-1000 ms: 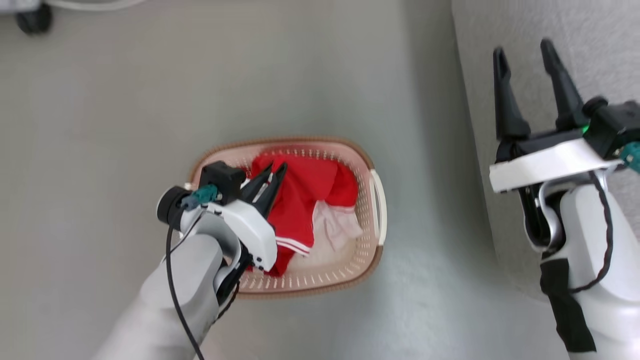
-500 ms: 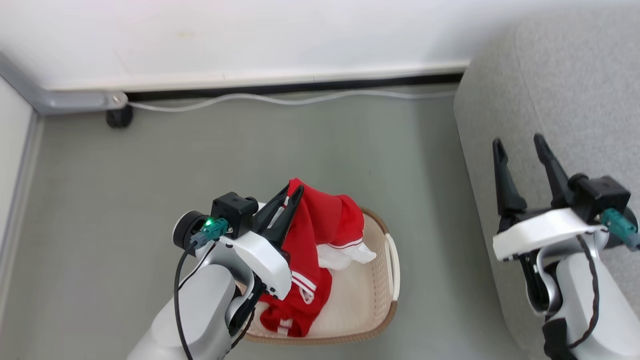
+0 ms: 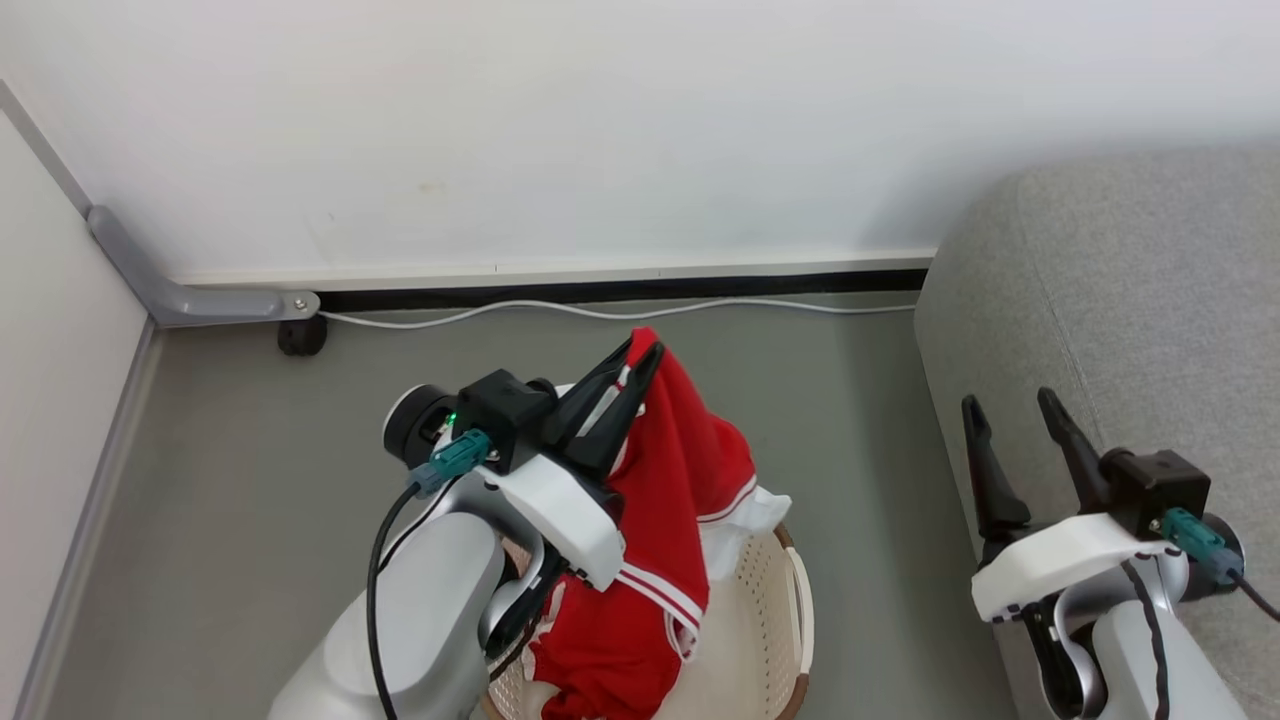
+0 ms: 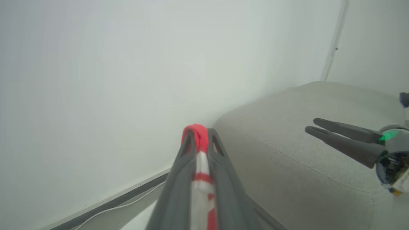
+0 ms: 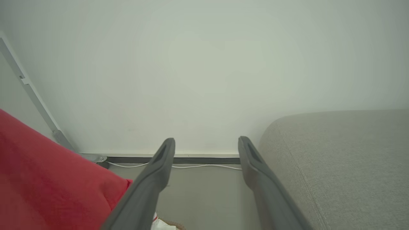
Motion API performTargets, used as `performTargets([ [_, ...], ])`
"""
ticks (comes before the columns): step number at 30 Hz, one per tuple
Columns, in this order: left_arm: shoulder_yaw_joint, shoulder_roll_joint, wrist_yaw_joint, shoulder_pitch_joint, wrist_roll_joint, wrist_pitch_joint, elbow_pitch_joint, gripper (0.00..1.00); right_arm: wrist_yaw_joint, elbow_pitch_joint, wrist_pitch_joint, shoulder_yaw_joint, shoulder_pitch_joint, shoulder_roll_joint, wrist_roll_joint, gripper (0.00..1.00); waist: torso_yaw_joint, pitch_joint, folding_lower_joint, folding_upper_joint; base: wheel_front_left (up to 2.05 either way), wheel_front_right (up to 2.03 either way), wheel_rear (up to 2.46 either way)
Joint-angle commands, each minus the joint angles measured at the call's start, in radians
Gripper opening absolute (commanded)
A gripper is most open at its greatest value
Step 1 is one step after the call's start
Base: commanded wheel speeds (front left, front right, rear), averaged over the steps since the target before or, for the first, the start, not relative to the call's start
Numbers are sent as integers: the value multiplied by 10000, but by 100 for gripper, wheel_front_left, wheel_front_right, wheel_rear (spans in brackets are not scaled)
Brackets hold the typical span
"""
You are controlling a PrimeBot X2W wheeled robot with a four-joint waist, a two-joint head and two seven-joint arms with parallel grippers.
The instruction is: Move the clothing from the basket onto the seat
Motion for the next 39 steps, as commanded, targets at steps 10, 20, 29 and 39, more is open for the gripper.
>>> performTargets([
  [10, -517, 252, -40, -2327, 22, -91, -996, 0, 42, -15, -59, 402, 89, 56, 117, 100, 187, -157, 0, 0, 0, 0, 0],
  [20, -889, 174, -40, -3354, -199, -91, -978, 0, 42, -54, -59, 698, 13, 94, 157, 100, 87, -68, 0, 0, 0, 0, 0],
  [29, -1094, 141, -40, -3389, -249, -91, -895, 0, 42, -1351, -59, 2741, -393, -89, 921, 100, -13, 79, 0, 0, 0, 0, 0],
  [39, -1194, 69, -40, -3297, -205, -91, -920, 0, 42, -2486, -59, 4723, -901, -424, 1640, 100, 83, 144, 0, 0, 0, 0, 0],
])
